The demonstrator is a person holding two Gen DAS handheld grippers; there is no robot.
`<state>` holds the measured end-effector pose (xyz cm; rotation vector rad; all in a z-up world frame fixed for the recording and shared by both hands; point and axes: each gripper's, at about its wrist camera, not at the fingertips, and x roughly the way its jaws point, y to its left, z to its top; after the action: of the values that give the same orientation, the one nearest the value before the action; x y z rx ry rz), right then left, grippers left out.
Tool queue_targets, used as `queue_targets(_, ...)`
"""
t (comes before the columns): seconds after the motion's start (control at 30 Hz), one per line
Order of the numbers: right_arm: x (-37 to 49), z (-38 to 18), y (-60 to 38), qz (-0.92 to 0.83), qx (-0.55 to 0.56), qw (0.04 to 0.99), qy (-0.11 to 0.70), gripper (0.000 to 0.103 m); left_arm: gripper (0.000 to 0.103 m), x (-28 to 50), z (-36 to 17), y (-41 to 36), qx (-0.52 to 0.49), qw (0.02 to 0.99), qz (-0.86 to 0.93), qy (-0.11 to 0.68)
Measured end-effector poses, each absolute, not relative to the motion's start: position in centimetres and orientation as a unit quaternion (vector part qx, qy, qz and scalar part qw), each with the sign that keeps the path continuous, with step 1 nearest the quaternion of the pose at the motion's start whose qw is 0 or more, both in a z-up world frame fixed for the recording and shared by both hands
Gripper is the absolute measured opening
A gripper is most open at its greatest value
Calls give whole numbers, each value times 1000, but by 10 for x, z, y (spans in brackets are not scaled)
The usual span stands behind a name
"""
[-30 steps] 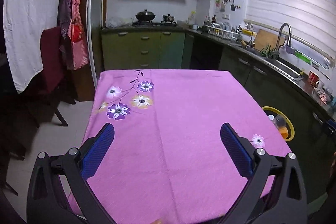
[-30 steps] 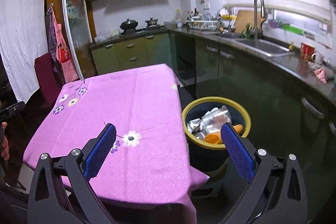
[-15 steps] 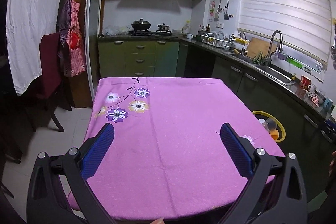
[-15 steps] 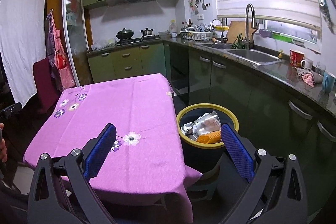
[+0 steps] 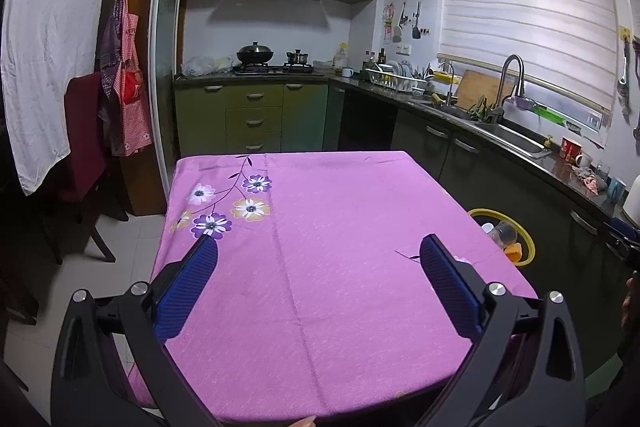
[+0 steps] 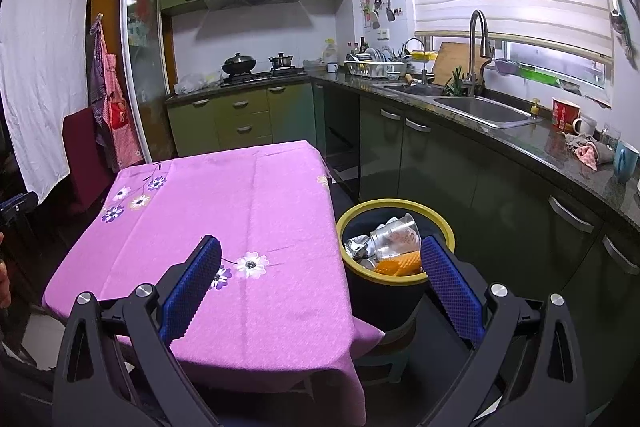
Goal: Collect trash
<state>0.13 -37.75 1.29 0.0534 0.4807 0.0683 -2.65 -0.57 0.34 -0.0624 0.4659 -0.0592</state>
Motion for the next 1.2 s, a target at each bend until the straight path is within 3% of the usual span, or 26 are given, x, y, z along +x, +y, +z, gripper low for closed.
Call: queue_targets(1.2,8,4,-382,37,27,970,241,98,97,-25,4,-12,-7,972,-42,232)
